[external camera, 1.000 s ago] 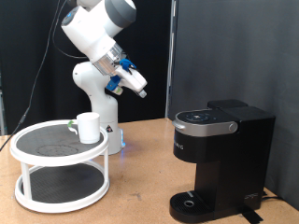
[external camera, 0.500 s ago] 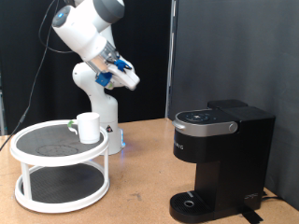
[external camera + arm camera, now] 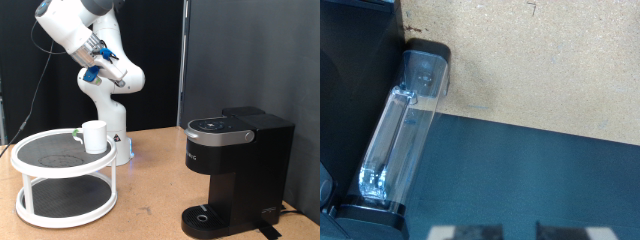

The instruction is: Make a cup of coffee with the keurig machine

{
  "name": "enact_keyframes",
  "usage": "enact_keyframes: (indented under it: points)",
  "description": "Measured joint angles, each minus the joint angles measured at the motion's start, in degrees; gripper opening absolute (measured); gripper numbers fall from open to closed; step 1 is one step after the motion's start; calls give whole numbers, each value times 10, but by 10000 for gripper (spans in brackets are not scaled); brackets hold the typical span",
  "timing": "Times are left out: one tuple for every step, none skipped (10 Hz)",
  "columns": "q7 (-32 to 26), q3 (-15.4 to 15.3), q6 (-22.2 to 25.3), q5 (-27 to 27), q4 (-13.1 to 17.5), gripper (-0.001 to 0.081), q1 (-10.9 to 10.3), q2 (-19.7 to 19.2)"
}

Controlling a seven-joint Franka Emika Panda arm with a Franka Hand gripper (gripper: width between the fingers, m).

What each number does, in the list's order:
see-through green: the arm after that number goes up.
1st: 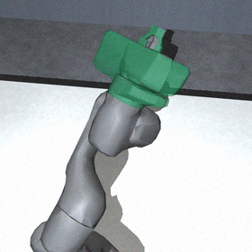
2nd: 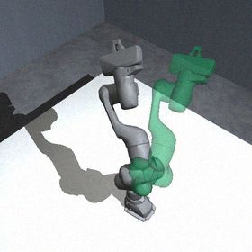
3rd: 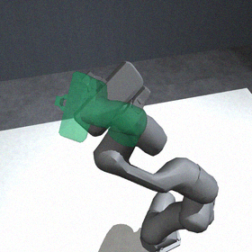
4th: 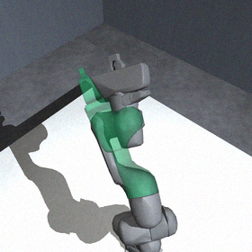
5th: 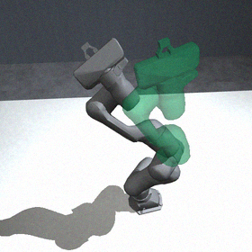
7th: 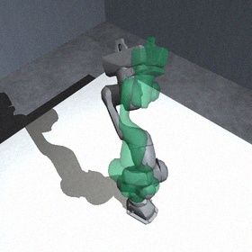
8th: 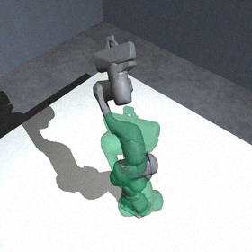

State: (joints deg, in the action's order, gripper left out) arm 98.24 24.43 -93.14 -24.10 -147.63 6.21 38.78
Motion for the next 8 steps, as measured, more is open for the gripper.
enact_keyframes:
  points:
    - [3, -1, -14, 0, -3, 0, 2, 1]
    - [9, -2, -49, -2, -15, 0, 10, 8]
    - [17, -2, -69, -3, -30, 0, 26, 22]
    - [20, 4, -70, -3, -41, 0, 46, 38]
    - [20, 16, -56, 0, -44, 0, 63, 51]
    - [20, 29, -36, 13, -43, 0, 79, 58]
    - [19, 40, -22, 34, -42, 0, 95, 61]
    - [20, 50, -9, 57, -40, 0, 110, 61]
